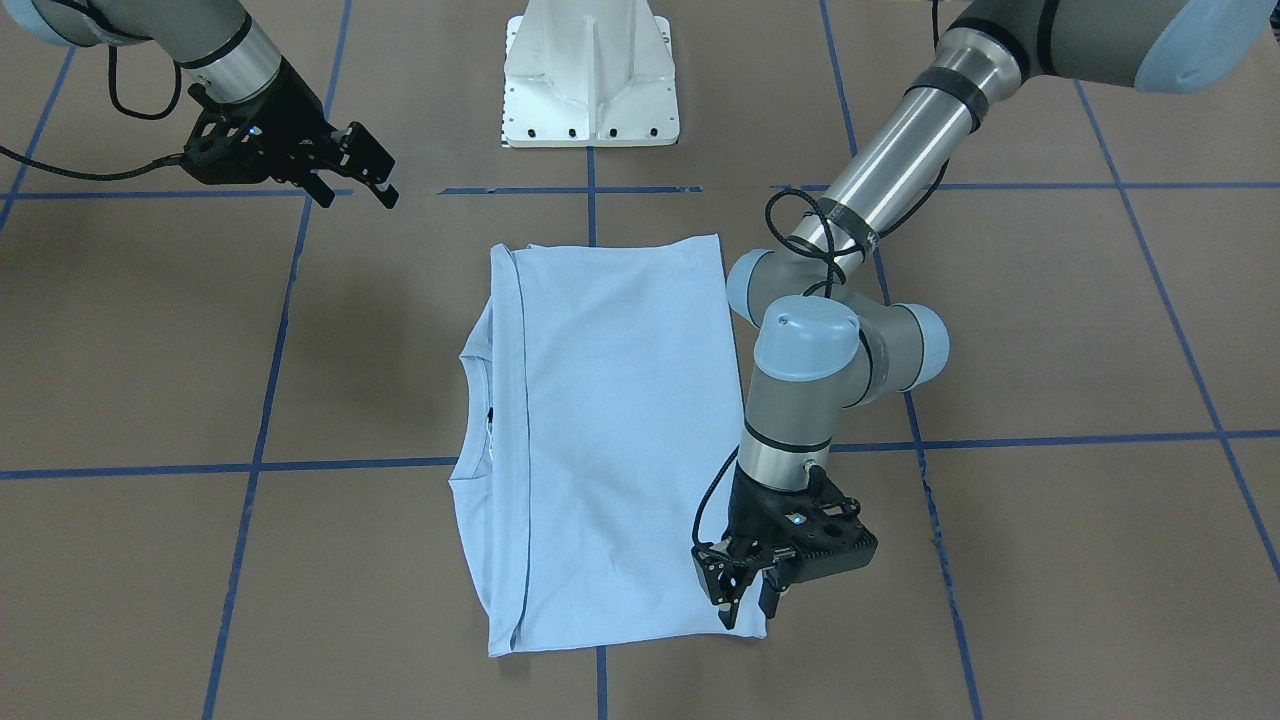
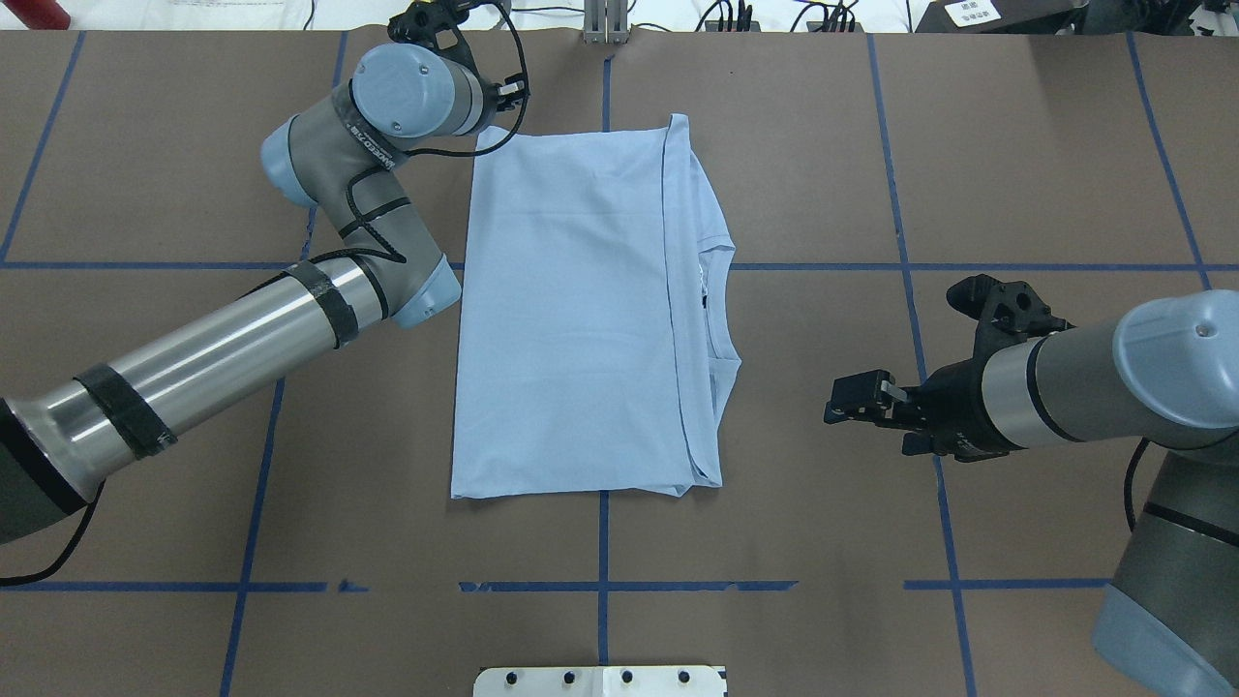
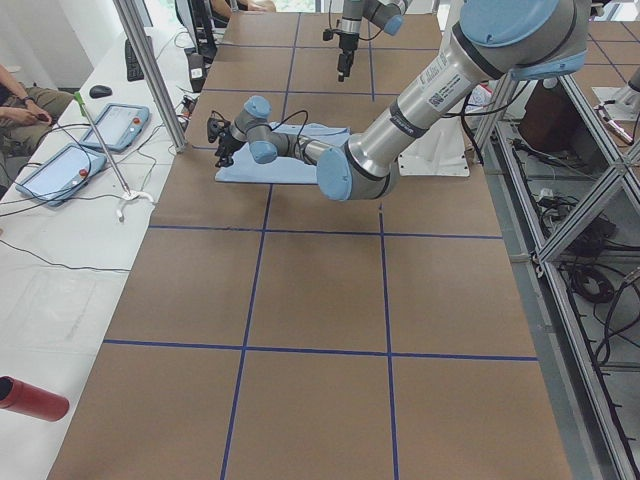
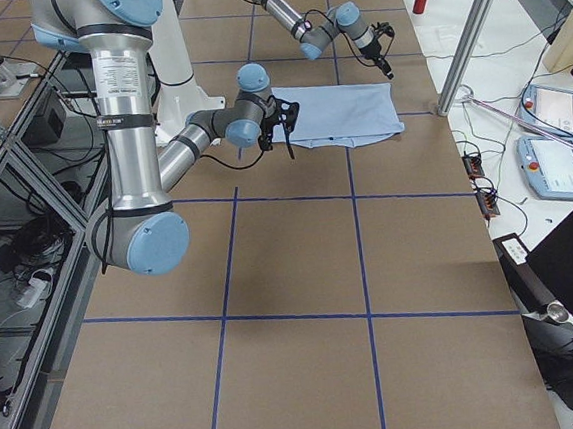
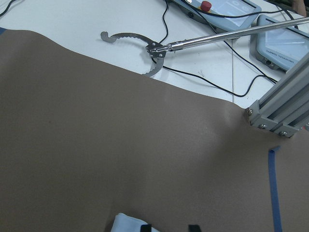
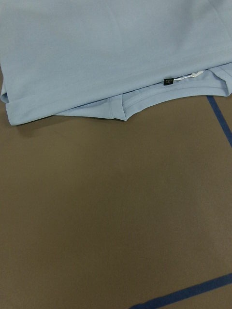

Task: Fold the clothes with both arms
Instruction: 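Move the right gripper to the shirt's side edge near the collar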

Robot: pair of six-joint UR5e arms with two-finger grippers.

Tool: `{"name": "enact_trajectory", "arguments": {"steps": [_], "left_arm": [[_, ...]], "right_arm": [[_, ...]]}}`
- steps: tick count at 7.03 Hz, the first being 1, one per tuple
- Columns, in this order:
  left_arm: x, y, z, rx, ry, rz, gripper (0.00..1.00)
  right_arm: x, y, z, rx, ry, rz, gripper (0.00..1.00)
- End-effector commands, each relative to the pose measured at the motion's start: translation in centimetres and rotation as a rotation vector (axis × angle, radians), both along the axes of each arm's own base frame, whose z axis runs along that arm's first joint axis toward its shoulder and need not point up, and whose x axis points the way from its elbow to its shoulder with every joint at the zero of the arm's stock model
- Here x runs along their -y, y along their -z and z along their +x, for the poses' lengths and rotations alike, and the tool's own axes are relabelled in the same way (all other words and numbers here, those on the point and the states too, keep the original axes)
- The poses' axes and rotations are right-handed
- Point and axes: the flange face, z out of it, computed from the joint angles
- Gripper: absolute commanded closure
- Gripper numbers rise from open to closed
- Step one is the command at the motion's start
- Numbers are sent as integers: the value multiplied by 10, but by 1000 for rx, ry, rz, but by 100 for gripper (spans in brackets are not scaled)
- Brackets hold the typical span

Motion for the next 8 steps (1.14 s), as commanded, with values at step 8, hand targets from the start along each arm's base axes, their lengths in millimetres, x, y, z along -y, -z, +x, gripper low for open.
{"name": "enact_trajectory", "arguments": {"steps": [8], "left_arm": [[-109,-15,-109,87,-173,-43,0]], "right_arm": [[36,75,-165,-304,197,402,0]]}}
